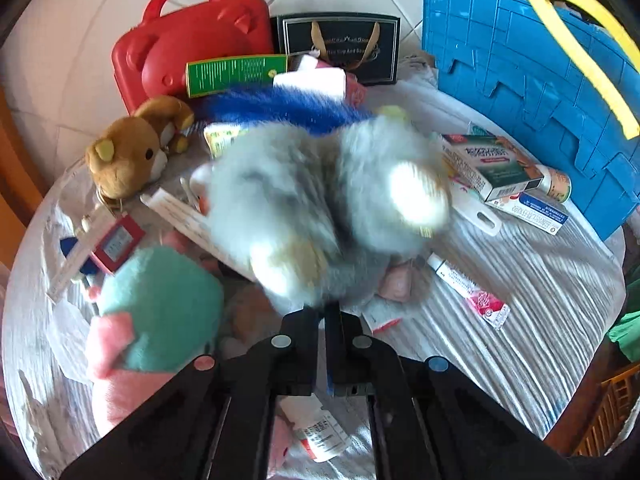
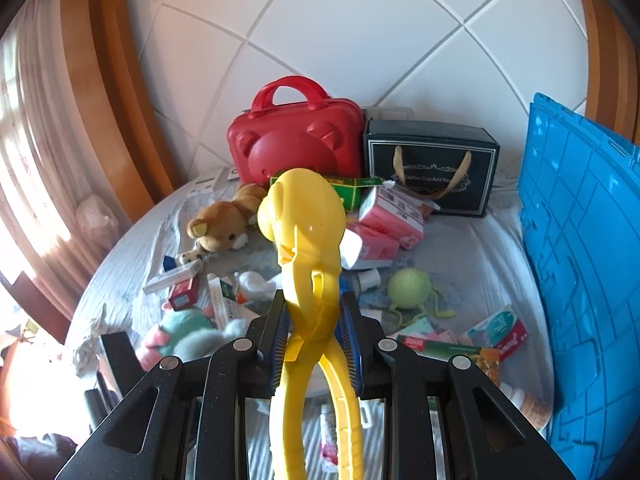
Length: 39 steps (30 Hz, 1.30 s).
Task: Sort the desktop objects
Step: 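Lift the yellow clamp with the right gripper while the left gripper regrasps the grey plush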
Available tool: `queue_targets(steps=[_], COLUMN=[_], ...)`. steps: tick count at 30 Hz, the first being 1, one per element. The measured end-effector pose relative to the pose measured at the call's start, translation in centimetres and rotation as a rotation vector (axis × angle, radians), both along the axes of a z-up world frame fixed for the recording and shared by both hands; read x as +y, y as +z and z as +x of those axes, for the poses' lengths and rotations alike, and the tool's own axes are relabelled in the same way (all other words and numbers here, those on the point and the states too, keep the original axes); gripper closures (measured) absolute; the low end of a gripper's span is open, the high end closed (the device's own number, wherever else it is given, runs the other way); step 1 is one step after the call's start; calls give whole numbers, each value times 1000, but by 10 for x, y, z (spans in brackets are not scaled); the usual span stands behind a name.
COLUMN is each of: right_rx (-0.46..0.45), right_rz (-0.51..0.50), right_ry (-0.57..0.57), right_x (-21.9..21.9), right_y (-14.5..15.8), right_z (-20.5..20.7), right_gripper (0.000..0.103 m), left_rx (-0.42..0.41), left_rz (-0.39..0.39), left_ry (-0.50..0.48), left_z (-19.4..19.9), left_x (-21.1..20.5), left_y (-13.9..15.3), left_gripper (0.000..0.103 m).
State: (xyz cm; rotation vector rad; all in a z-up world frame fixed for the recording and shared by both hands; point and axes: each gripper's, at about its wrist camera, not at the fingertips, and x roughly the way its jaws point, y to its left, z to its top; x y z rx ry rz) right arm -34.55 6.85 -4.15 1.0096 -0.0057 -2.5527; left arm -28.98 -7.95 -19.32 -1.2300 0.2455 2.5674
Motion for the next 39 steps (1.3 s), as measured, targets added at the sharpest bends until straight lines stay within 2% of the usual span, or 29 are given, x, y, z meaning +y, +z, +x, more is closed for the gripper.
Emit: queue_targets(steps=[2, 8, 12, 16, 18, 19, 20, 21, 22, 24, 27, 32, 35, 37, 39], right_rx=[6, 25, 21, 16, 14, 14, 13, 9, 7, 6, 4, -1, -5, -9, -10], right_rz=[-12, -15, -14, -13, -13, -14, -15, -19, -22, -22, -27, -37, -30, -27, -20], right_ry=[-2, 0, -9, -11, -8, -6, -5, -3, 0, 5, 8, 16, 24, 28, 31], right_x=[0, -2, -1, -3, -4, -4, -5, -5, -6, -6, -5, -1, 0, 2, 3], right_y=[3, 10, 10, 9, 9, 8, 8, 7, 7, 6, 5, 5, 5, 3, 3], right_z=[0, 8, 10, 13, 14, 14, 14, 13, 13, 12, 10, 6, 4, 3, 3], right_gripper=[78, 78, 78, 78, 78, 78, 78, 78, 78, 78, 78, 78, 78, 78, 78], left_rx=[18, 28, -36, -50, -64, -74, -82, -88, -86, -54, -30, -38, -53, -90, -67], left_rz=[-10, -39, -77, -2, 54, 72, 94, 125, 158, 175, 78, 128, 92, 96, 76], left_ry=[-10, 4, 37, 81, 123, 148, 173, 189, 194, 198, 229, 309, 323, 338, 345], left_z=[-2, -7, -17, -21, -25, -27, -29, -30, -30, -25, -28, -45, -58, -65, -66], left_x=[1, -4, -4, -15, -24, -26, -29, -32, -34, -34, -27, -32, -20, -15, -9], left_y=[6, -5, -19, -22, -22, -23, -23, -22, -20, -13, -12, -19, -29, -38, -41], left_gripper=[101, 101, 101, 101, 95, 81, 53, 36, 14, 13, 13, 13, 13, 13, 13])
